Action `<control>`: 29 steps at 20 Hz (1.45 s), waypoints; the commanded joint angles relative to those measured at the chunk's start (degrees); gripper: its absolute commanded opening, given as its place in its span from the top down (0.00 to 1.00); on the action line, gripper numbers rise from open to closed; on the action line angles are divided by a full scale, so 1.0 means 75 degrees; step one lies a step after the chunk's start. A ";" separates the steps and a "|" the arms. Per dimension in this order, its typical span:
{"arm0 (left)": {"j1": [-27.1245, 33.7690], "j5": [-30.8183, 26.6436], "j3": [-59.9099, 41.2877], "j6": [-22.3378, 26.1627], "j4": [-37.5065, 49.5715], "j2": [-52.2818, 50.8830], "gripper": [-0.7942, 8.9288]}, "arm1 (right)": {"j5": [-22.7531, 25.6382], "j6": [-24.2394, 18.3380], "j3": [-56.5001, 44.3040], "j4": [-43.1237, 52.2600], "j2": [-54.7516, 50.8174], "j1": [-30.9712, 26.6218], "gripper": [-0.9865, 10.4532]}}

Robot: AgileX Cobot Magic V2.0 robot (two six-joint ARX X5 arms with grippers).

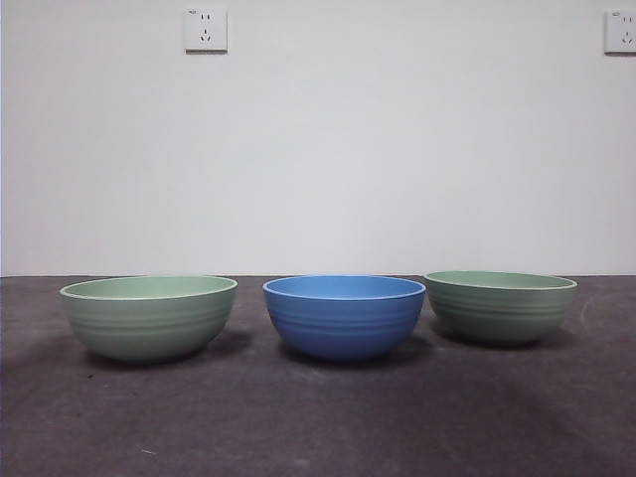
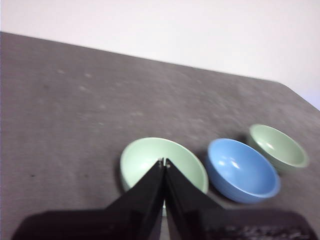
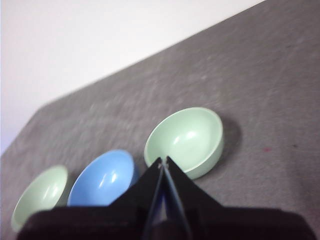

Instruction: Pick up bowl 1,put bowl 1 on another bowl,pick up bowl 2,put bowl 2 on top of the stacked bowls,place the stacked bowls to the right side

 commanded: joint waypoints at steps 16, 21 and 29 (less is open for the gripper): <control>0.0012 0.2031 0.3194 0.2159 -0.3535 0.2990 0.93 | -0.0539 -0.3322 0.4013 -0.4972 0.3194 0.0425 0.92; 0.0012 0.2060 0.3407 0.2334 -0.3995 0.3325 0.93 | -0.0510 -0.3325 0.4013 -0.5077 0.3360 0.0475 0.92; 0.0012 0.2060 0.3407 0.2328 -0.3984 0.3392 0.29 | -0.0507 -0.3092 0.4013 -0.5056 0.3436 0.0475 0.39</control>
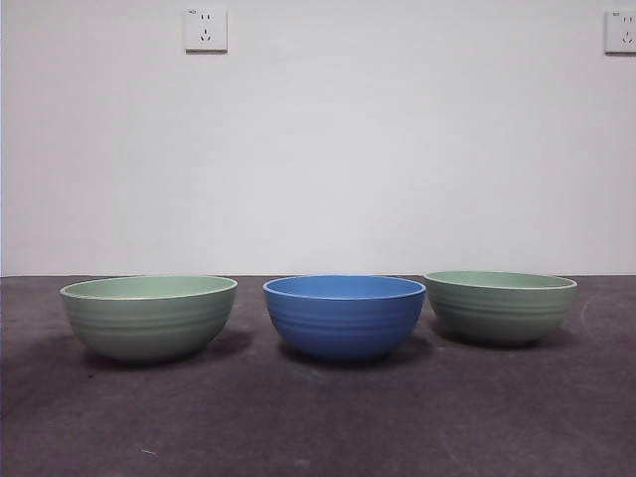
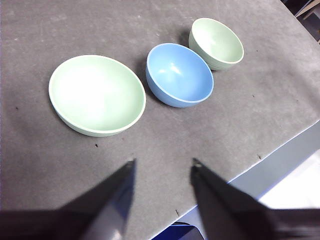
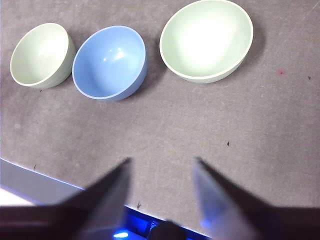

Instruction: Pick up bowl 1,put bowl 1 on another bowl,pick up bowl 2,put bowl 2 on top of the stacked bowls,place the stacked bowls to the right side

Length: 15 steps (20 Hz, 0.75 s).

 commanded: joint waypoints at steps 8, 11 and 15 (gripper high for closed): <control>0.0012 0.0038 0.0026 0.0105 0.0050 -0.0003 0.30 | 0.0219 0.0769 0.0009 0.0796 0.0731 0.0023 0.39; 0.0012 0.0038 0.0026 0.0105 0.0047 -0.0003 0.30 | 0.0268 0.1145 0.0009 0.1763 0.1609 0.0023 0.39; 0.0012 0.0041 0.0026 0.0105 0.0044 -0.0003 0.30 | 0.0653 0.1396 0.0009 0.2876 0.3212 0.0023 0.39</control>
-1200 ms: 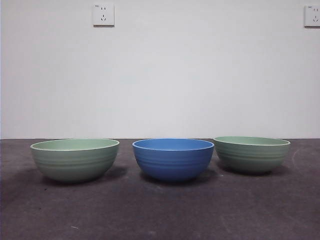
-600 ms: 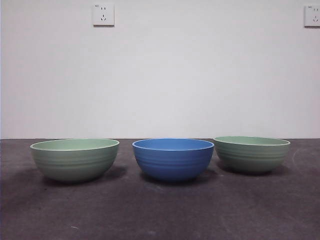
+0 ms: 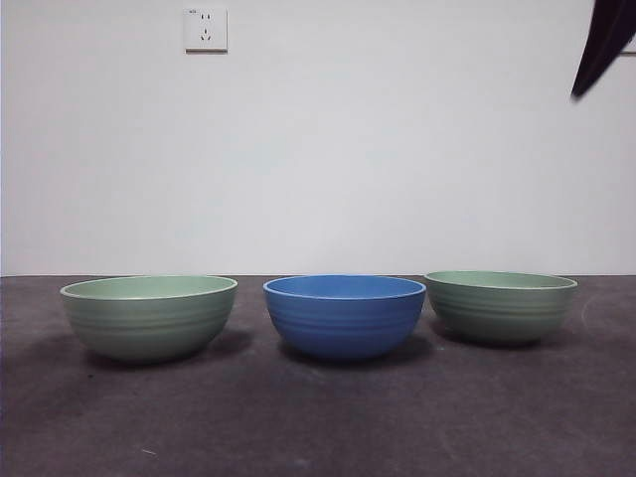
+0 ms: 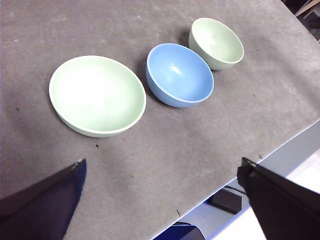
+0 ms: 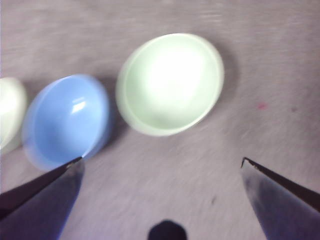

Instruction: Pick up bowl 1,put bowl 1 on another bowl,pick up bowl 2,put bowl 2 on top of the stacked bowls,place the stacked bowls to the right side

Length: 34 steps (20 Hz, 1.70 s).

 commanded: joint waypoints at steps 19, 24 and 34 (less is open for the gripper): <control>0.0012 0.0035 0.0026 0.0067 -0.0020 -0.0003 0.30 | 0.0219 0.0656 0.0006 0.3025 0.4202 0.0239 0.84; 0.0012 0.0035 0.0026 0.0067 -0.0026 -0.0003 0.30 | 0.0230 0.0662 0.0006 0.3112 0.4202 0.0262 0.93; 0.0012 0.0023 0.0026 0.0102 -0.0073 0.0047 0.30 | 0.0166 0.0973 0.0356 0.2871 0.2920 0.0705 0.93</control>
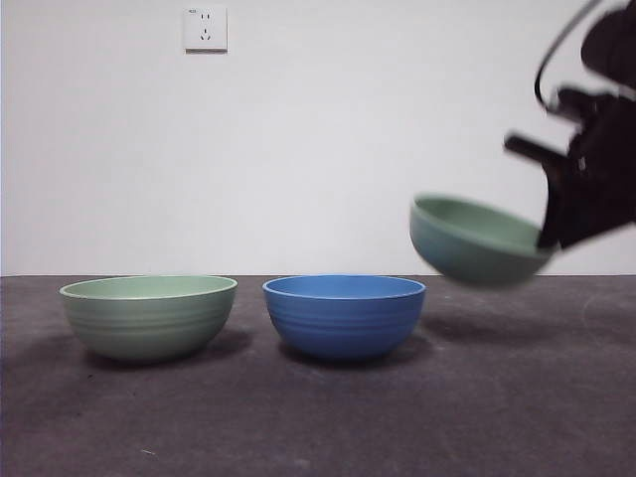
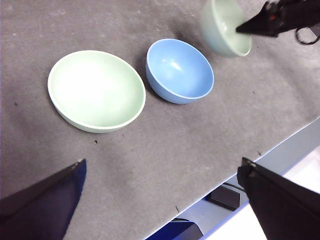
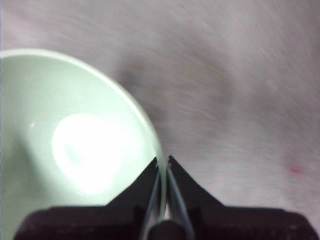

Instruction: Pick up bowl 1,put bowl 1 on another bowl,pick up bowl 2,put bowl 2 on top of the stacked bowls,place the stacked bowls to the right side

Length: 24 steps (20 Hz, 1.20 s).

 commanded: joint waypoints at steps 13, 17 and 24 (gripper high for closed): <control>0.0012 0.0015 0.0026 0.0149 0.0163 0.0571 0.30 | 0.1058 -0.0052 0.1326 -0.0752 0.1084 0.2713 0.93; -0.0026 0.0023 0.0026 0.0146 0.0163 0.0571 0.30 | 0.1239 -0.0058 0.1326 -0.0662 0.1699 0.2964 0.93; -0.0087 -0.0347 0.0026 0.0149 0.0166 0.0641 0.30 | 0.1207 -0.0108 0.1341 -0.0685 0.1871 0.3182 0.76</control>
